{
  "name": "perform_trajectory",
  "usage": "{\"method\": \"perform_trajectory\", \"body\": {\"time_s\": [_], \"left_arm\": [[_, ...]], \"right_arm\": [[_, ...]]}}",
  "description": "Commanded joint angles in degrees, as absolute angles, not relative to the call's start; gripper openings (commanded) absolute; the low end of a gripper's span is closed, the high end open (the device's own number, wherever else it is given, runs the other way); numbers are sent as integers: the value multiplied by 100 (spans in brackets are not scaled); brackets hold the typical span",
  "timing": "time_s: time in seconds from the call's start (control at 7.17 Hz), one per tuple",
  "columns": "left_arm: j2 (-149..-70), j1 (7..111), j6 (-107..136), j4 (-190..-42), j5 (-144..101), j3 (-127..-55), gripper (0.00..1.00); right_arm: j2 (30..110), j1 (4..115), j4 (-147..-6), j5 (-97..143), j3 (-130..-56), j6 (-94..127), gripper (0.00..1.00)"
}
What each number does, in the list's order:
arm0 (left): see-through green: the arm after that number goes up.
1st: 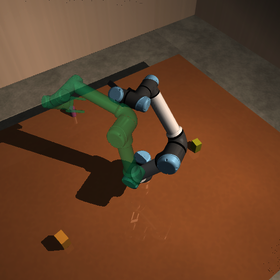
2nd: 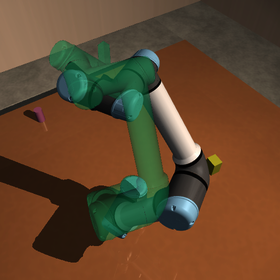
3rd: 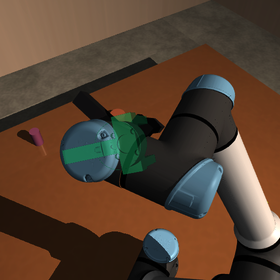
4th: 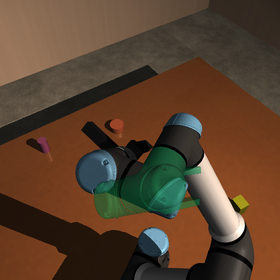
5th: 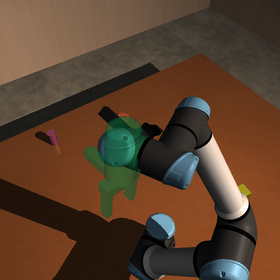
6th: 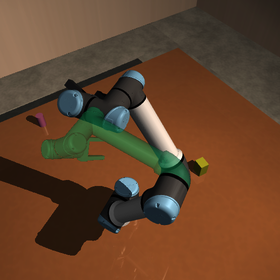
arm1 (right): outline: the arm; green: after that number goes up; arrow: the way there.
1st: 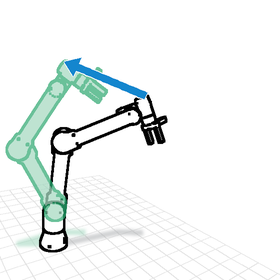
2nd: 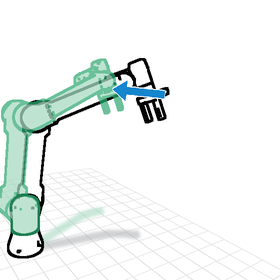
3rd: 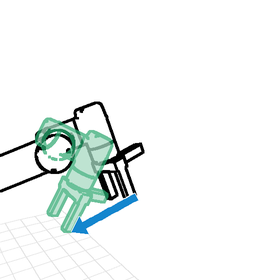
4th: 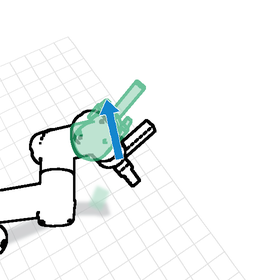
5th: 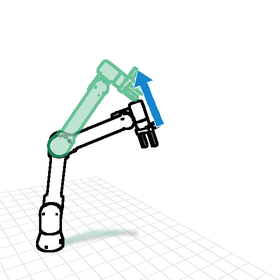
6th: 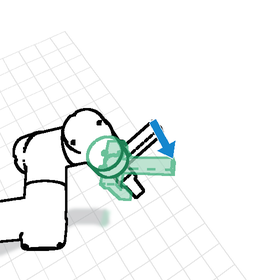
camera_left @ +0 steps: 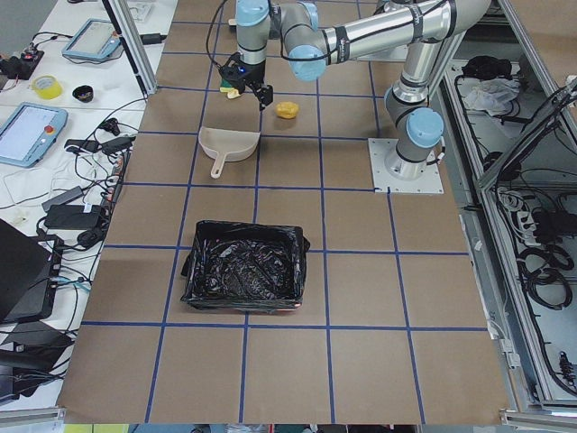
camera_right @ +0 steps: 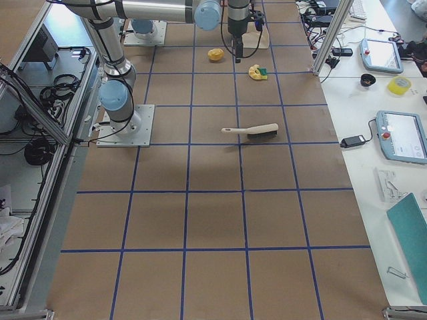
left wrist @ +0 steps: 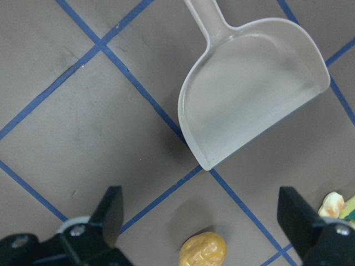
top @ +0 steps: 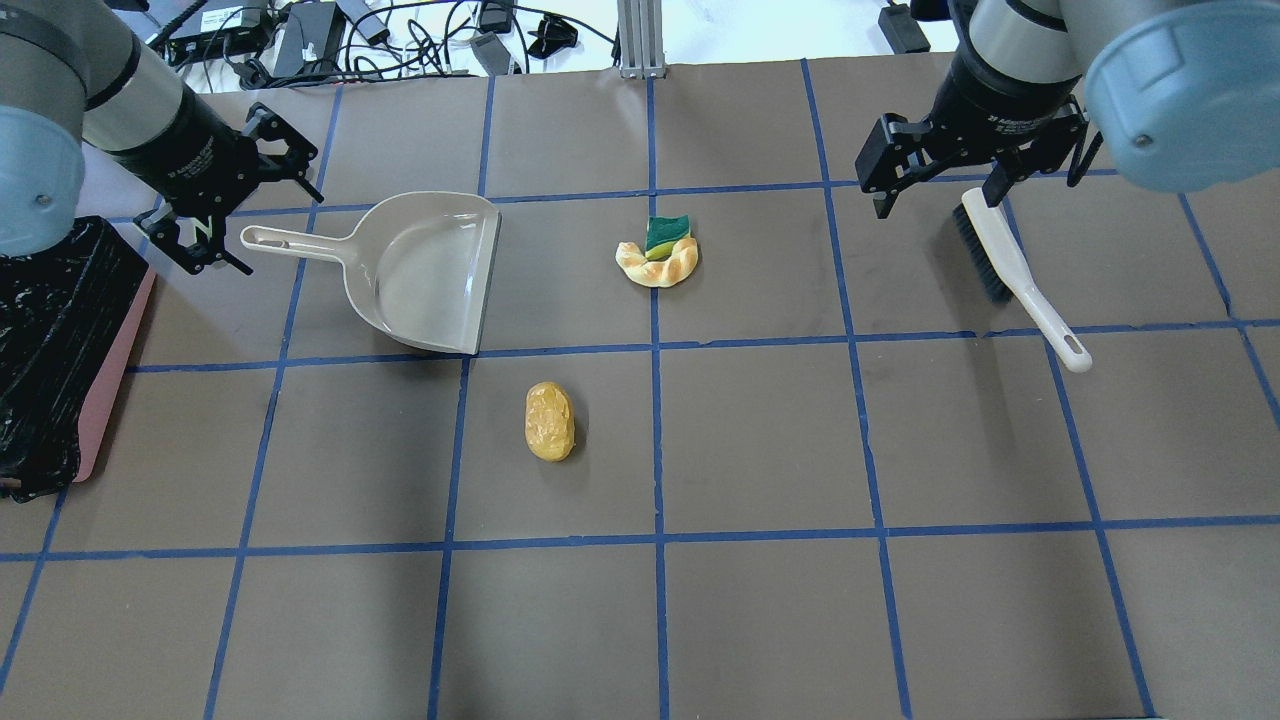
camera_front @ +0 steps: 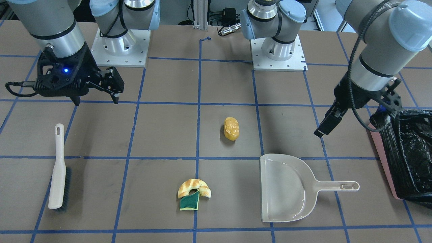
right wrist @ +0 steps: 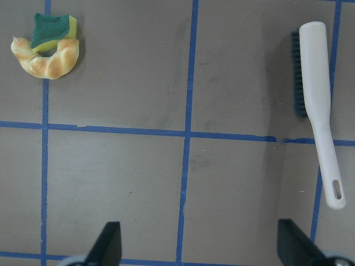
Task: Sweep and dump trash into bin
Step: 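Lift the white dustpan with the left gripper and pull it back, then grasp the white brush handle with the right gripper while the left holds the dustpan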
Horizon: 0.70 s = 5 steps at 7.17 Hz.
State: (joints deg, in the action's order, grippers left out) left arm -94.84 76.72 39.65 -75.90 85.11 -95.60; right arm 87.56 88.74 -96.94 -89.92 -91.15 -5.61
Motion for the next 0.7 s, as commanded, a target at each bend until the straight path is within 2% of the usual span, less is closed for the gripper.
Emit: {"method": "perform_trajectory", "body": {"time_s": [0.0, 0.28, 0.56], "left_arm": [[-9710, 7550, 4941, -7411, 8665, -9598, 100], [-10367, 7550, 6106, -7084, 9297, -9493, 100], [-11088, 7550, 6318, -7084, 9887, -8802, 100]], "right_arm": [[8710, 8161, -9659, -8991, -9132, -1672, 100], [8631, 7421, -9650, -9000, -9210, -2667, 100], [8325, 6753, -10025, -8982, -9648, -3583, 100]]}}
